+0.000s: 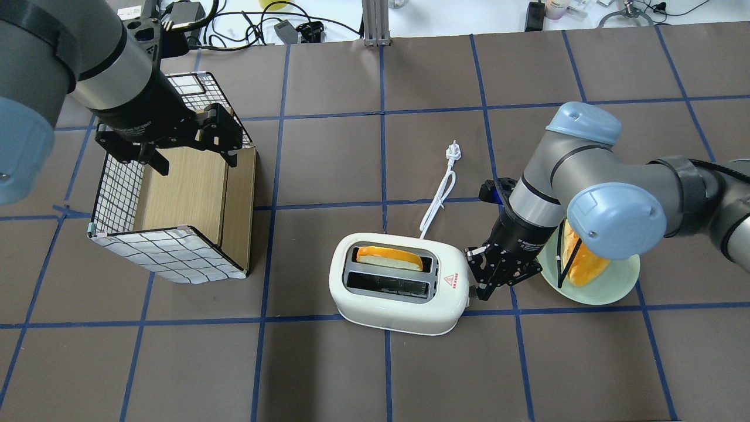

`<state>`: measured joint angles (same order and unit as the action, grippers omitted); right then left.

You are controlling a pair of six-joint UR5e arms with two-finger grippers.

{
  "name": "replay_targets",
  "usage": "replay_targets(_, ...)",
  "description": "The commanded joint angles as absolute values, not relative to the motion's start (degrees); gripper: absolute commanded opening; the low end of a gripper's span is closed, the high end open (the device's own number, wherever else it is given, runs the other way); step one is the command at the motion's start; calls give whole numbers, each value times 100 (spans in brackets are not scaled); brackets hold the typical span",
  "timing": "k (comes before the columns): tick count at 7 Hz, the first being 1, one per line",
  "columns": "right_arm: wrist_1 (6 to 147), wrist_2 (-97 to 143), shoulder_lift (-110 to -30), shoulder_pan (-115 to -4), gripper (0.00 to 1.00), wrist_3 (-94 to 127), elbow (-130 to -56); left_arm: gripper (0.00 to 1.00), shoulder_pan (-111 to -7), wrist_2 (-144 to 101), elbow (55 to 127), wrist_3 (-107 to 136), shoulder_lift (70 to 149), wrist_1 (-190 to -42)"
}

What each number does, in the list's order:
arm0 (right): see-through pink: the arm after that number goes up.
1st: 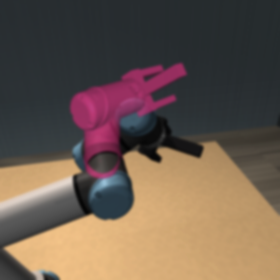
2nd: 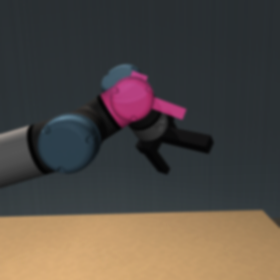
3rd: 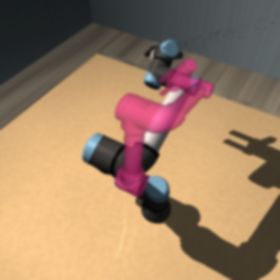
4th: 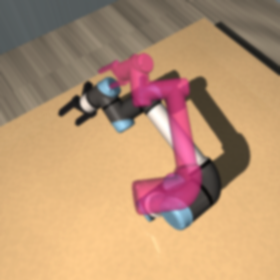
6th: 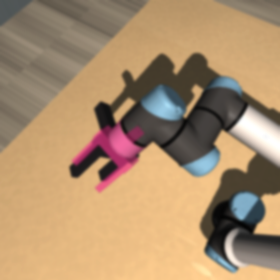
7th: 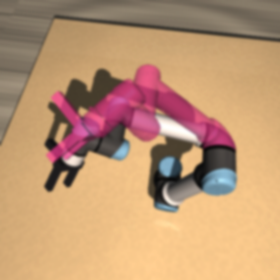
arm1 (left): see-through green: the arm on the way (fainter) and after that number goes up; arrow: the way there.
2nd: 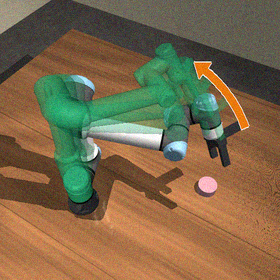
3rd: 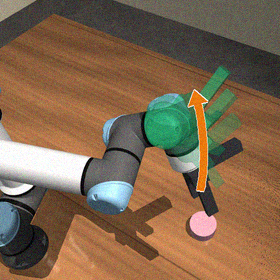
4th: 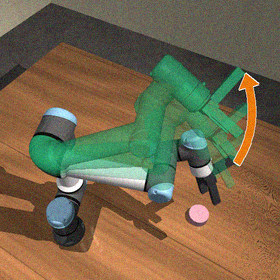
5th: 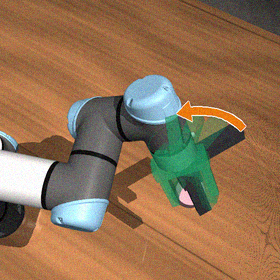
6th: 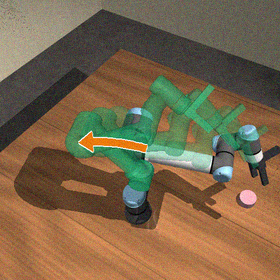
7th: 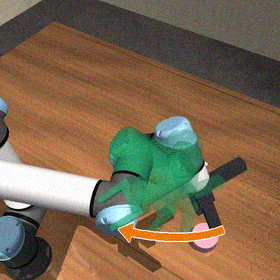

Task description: Press toaster with right arm

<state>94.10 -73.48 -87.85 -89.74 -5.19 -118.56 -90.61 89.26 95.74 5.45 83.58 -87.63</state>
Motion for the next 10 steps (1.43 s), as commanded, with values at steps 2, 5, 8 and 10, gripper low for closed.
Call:
replay_targets(2,9404,-7391,-8841,-8974,0,-431,-11752,100,-9062,8930,9571,545,8358,-8763)
replay_targets(5,9281,-7418,-9025,-8956,80,-422,-11444,100,-9062,8930,9580,545,8358,-8763)
replay_targets(8,8487,-8119,-9211,-8912,100,-422,-10605,100,-9062,8930,9580,545,8358,-8763)
replay_targets(10,7667,-8768,-9211,-8895,100,-431,-9401,100,-9062,8930,9571,545,8358,-8763)
